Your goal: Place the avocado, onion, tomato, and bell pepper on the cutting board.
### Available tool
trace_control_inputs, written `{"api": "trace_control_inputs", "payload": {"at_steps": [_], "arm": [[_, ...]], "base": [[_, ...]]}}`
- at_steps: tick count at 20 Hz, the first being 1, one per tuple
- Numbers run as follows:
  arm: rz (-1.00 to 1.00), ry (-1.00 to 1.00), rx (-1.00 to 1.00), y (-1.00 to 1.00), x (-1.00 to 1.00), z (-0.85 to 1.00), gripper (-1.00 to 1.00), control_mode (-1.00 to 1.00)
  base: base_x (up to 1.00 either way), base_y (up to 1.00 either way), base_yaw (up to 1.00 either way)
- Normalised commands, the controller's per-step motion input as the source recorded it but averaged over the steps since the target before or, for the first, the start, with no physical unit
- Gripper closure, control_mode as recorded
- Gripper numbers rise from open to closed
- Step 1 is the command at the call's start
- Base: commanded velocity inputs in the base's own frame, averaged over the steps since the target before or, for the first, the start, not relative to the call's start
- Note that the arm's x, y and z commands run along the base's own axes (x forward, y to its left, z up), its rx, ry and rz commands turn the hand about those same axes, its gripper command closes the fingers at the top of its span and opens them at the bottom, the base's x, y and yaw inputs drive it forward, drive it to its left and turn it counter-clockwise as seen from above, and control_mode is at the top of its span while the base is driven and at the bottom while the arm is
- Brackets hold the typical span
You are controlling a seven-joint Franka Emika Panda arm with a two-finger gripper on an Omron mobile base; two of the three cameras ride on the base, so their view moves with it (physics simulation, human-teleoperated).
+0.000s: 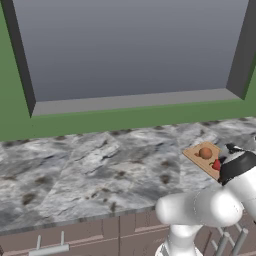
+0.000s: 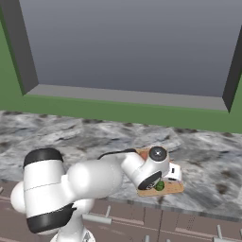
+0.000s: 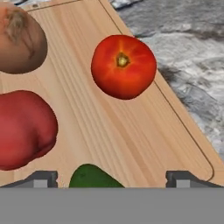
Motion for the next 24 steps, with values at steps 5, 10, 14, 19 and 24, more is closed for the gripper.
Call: {"api": "trace_control_inputs", "payload": {"at_steps": [5,10,14,19,24], "arm": [[0.03,-0.07,0.00,0.00,0.16,0.39,-1.00,-1.00],[0.06,-0.15,0.00,-0.03,0.04,0.72,-1.00,-1.00],[0.05,-0.05,0.00,0.00,-0.26,1.00,-1.00,-1.00],[0.02,0.12,0.00,0.20,-0.28,1.00,-1.00,-1.00],[0.02,0.16,-0.05,0.38,-0.39,1.00,-1.00,-1.00]], "base": [[0.00,0.00,0.00],[0.00,0.00,0.00],[0.00,0.00,0.00],[0.00,0.00,0.00],[0.00,0.00,0.00]]}}
